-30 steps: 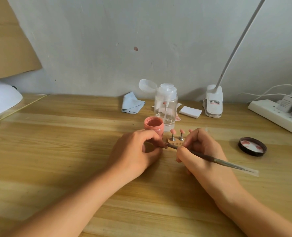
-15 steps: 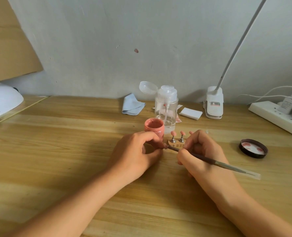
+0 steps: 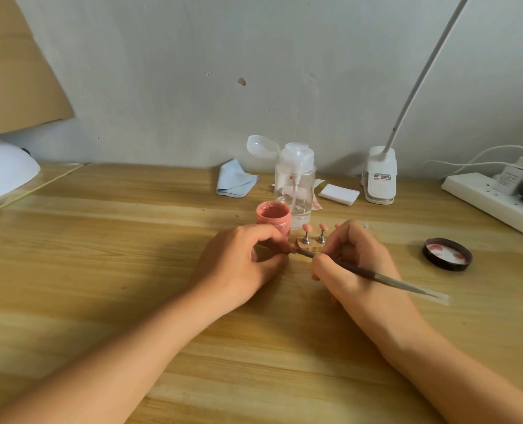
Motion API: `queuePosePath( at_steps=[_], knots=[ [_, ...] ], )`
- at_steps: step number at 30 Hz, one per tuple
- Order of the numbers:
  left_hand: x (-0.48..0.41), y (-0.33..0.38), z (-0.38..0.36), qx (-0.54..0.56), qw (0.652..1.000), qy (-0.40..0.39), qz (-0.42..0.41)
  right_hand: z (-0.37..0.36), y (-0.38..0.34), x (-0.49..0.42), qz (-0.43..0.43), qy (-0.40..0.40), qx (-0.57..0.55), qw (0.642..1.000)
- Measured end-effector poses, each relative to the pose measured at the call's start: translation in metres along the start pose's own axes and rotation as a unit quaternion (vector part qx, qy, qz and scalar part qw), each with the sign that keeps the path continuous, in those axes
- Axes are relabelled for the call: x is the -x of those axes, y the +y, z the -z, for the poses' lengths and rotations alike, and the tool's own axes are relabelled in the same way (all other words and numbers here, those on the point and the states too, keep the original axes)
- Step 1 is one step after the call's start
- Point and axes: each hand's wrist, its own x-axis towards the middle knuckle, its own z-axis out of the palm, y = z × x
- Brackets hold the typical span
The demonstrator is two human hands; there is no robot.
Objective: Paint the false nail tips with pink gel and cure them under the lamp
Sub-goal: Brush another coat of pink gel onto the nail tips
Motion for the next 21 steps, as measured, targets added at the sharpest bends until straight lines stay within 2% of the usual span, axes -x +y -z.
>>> queuePosePath(
  at_steps=[21],
  knots=[
    [-0.0004,-0.0027,-0.0015,-0.016,1.0,0.003,-0.002,0.0026,0.0051,-0.0013,0.011,-0.005,-0.001,1.0]
  ],
)
